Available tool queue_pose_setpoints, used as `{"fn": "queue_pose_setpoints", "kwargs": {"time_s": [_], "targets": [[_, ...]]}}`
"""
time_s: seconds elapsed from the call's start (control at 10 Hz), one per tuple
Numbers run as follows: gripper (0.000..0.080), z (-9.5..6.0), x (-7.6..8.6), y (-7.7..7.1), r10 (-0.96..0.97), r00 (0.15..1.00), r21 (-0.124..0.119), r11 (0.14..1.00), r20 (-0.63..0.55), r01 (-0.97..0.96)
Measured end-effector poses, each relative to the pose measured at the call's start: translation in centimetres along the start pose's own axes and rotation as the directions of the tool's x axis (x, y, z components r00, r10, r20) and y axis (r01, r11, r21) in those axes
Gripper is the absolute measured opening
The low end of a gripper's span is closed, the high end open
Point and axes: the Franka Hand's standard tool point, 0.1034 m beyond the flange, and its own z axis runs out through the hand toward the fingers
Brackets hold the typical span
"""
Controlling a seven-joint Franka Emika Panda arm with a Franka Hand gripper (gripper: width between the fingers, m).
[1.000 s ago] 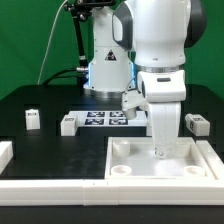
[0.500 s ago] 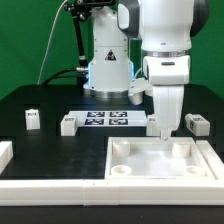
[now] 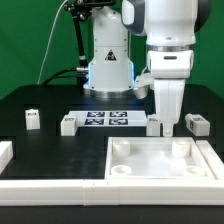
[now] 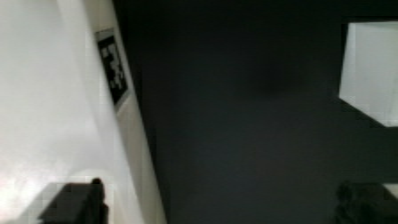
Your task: Assemble one leg
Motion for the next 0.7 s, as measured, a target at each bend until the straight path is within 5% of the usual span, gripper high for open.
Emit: {"fn": "queue_pose_setpoints", "kwargs": {"time_s": [0.4,0.7], "targets": [[0.0649,0.2,1.1,-1.4,0.402,0.915,-0.007,0.915,-0.02,-0.403],[0.0649,0.2,3.1,-2.7,0.741,0.671,0.024,0.671,-0.025,-0.741]]}}
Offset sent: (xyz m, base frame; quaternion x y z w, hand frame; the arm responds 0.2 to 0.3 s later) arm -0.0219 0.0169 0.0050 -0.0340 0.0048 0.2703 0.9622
